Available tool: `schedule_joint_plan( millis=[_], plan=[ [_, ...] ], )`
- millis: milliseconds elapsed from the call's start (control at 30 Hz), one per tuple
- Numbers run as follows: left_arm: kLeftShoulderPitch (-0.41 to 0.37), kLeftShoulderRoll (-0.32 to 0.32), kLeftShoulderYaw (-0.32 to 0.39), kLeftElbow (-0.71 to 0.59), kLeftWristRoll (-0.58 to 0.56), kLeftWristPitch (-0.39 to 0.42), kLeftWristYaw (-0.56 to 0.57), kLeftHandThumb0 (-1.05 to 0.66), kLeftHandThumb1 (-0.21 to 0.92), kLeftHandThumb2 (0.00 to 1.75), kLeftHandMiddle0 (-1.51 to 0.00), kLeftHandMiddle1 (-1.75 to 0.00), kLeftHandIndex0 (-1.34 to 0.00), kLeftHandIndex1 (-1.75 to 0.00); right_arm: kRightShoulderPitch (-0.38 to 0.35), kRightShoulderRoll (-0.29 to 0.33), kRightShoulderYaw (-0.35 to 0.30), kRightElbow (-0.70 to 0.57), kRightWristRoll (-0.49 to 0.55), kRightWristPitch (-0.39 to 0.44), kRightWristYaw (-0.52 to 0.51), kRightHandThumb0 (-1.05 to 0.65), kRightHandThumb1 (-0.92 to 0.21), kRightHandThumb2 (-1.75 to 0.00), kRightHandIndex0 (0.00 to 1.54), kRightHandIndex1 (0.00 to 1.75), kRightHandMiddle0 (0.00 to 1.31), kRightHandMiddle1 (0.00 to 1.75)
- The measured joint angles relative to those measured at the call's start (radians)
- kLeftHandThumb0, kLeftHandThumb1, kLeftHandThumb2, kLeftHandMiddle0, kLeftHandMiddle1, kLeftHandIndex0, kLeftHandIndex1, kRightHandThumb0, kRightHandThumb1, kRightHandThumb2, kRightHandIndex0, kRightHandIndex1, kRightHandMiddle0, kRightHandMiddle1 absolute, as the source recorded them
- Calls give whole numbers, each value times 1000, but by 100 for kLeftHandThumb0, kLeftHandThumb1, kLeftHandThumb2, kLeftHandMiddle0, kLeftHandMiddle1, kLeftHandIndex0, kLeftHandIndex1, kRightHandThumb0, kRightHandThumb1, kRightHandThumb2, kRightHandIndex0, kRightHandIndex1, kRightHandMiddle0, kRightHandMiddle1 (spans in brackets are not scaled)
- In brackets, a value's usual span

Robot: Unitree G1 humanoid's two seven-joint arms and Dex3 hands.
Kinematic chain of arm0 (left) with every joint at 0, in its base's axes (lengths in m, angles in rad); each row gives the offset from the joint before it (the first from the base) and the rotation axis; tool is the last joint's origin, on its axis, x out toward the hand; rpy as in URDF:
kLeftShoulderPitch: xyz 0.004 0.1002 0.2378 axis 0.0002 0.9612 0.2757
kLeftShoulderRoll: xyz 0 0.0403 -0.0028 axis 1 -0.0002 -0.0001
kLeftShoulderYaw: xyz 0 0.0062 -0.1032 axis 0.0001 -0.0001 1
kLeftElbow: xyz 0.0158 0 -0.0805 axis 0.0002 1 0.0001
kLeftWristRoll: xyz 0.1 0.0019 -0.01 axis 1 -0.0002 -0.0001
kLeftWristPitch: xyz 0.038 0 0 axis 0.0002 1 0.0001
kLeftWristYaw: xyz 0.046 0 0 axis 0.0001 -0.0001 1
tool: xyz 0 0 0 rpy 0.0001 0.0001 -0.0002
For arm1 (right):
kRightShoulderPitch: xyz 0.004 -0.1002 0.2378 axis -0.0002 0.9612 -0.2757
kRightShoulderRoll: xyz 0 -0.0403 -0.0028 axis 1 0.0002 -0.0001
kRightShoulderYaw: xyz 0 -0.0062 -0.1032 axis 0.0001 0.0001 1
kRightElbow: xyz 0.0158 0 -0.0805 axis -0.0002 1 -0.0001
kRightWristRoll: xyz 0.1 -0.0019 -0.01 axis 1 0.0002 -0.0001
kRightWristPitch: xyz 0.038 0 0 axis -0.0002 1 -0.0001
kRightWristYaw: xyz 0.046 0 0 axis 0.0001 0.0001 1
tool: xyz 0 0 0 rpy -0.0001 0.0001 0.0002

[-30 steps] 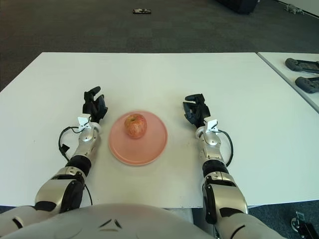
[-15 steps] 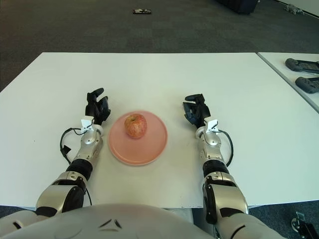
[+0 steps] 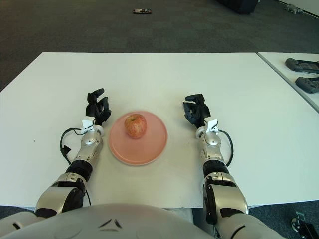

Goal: Put the apple into the plate.

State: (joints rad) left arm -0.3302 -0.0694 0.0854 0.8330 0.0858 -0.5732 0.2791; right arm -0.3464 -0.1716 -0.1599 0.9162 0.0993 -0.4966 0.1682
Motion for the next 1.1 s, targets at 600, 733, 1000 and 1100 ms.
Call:
schedule_joint_plan(
  millis=[600,733,1000,1100],
  plan=[
    [6,31,-43,8,103,-9,115,-82,92,62,-24,-68,0,-120,16,2,3,-28,0,8,-2,-35,-92,-47,34,123,25,169],
    [10,40,-52,0,119,1,119,-83,92,65,-23,-67,0,-118,18,3,4,-32,0,10,-2,-35,-92,-47,34,123,25,169],
    [19,53,-65,-19,127,27,120,-86,92,68,-23,-67,0,-116,20,4,6,-37,0,13,-3,-35,-92,-47,34,123,25,169],
    [22,55,-66,-26,127,32,119,-86,92,68,-23,-66,0,-116,21,4,6,-38,0,13,-3,-35,-92,-47,34,123,25,169]
  ],
)
